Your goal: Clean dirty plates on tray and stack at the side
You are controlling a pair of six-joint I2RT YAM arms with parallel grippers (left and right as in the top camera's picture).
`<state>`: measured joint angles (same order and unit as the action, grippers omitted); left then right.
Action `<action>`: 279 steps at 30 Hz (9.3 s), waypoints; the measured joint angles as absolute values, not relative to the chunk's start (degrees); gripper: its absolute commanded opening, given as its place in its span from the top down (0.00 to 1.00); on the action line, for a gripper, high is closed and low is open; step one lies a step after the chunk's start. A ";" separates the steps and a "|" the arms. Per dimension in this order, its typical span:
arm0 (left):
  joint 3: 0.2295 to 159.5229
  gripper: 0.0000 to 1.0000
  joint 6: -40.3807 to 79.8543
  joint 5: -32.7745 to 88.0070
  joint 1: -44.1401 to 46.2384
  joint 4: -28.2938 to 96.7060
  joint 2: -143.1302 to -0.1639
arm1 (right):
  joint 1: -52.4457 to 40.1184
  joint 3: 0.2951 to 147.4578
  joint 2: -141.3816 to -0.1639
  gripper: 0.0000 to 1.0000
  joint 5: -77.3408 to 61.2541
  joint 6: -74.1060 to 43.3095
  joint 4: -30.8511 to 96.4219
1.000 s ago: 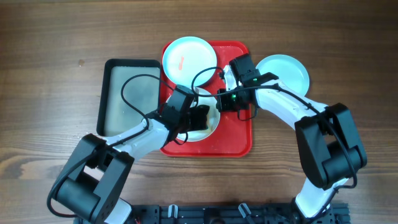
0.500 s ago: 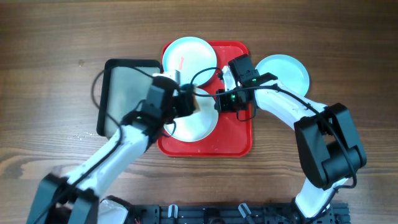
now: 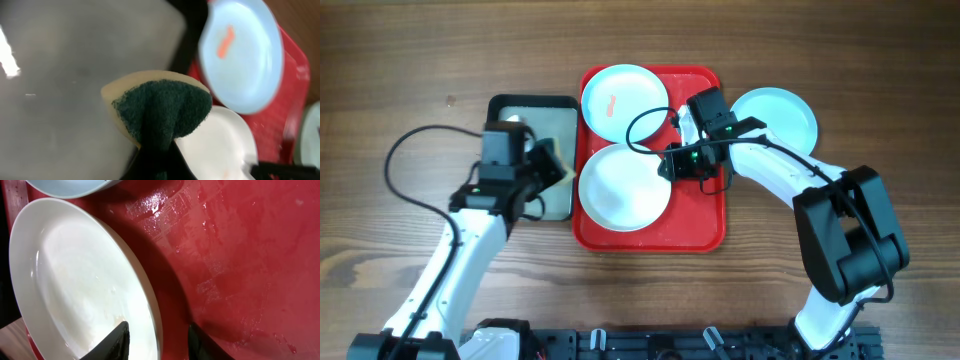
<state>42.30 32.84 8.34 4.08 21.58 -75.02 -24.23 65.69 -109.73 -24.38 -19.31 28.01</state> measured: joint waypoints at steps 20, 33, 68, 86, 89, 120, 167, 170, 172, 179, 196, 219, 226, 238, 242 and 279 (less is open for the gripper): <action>42.30 0.96 27.46 30.13 -17.98 23.49 -75.02 | -27.42 64.10 -109.97 0.96 -21.56 -26.79 25.71; 42.30 0.96 24.23 32.29 -17.98 24.36 -75.00 | -26.96 68.07 -103.44 0.96 -17.65 -25.43 34.50; 42.30 0.96 16.56 35.92 -17.98 34.41 -74.98 | -46.46 69.82 -110.96 0.96 13.76 -11.66 -21.58; 42.30 0.96 16.56 35.92 -17.98 34.41 -74.98 | -46.94 69.80 -112.68 0.96 16.16 18.02 -34.00; 42.30 0.96 16.58 35.92 -17.98 34.39 -74.98 | -46.94 69.80 -112.68 0.96 16.21 24.18 -36.93; 42.30 0.96 16.56 35.92 -17.98 34.39 -74.98 | -46.96 69.80 -112.68 0.96 15.14 41.19 -44.56; 42.30 0.96 16.56 35.90 -17.98 34.35 -74.98 | -32.91 70.02 -108.09 0.95 -22.28 -17.54 2.48; 42.30 0.96 16.56 35.90 -17.98 34.35 -74.98 | -32.64 70.00 -108.09 0.96 -22.50 -17.96 6.63; 42.30 0.96 16.56 35.92 -17.98 34.35 -74.98 | -32.25 70.02 -108.07 0.96 -22.85 -18.37 9.76; 42.30 0.96 16.56 35.90 -17.98 34.35 -74.98 | -30.89 70.02 -108.07 0.96 -24.49 -18.50 20.84; 42.30 0.96 16.56 35.90 -17.98 33.19 -74.98 | -19.31 70.02 -99.15 0.96 -22.65 -16.19 24.99; 42.30 0.96 16.56 35.90 -17.98 33.06 -74.98 | 10.13 69.49 -99.09 0.95 -3.33 -16.16 32.60; 42.30 0.96 16.56 35.90 -17.98 33.06 -74.98 | 10.94 68.05 -99.13 0.96 1.37 -16.16 32.10; 42.30 0.96 16.56 35.90 -17.98 33.04 -74.98 | 10.94 67.94 -101.23 0.96 2.02 -16.14 32.25; 42.30 0.96 16.56 35.90 -17.98 33.04 -74.98 | 10.94 67.94 -101.69 0.93 2.00 -16.14 32.38; 42.30 0.96 16.56 35.90 -17.98 32.75 -74.98 | -2.70 67.85 -102.02 0.76 -31.59 -13.58 20.67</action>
